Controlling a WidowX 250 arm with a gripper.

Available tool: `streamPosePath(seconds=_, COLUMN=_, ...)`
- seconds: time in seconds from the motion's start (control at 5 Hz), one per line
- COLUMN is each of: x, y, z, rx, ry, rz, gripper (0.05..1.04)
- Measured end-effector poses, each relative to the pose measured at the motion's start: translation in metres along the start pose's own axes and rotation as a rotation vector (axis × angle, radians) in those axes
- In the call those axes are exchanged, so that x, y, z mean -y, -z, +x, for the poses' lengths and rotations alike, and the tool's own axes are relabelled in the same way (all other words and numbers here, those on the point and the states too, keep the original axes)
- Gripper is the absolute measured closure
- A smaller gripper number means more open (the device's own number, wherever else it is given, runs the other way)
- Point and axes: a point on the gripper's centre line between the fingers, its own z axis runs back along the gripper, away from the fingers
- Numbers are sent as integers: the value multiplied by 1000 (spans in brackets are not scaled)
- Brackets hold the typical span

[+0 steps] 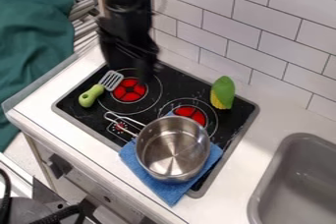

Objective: Moved the green spatula on the left side of the stove

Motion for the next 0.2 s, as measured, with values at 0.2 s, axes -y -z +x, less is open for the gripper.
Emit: streamPosePath(seconds=0.2, x=32, y=-3, z=-6, rx=23, ry=-30, rz=11, gripper=83)
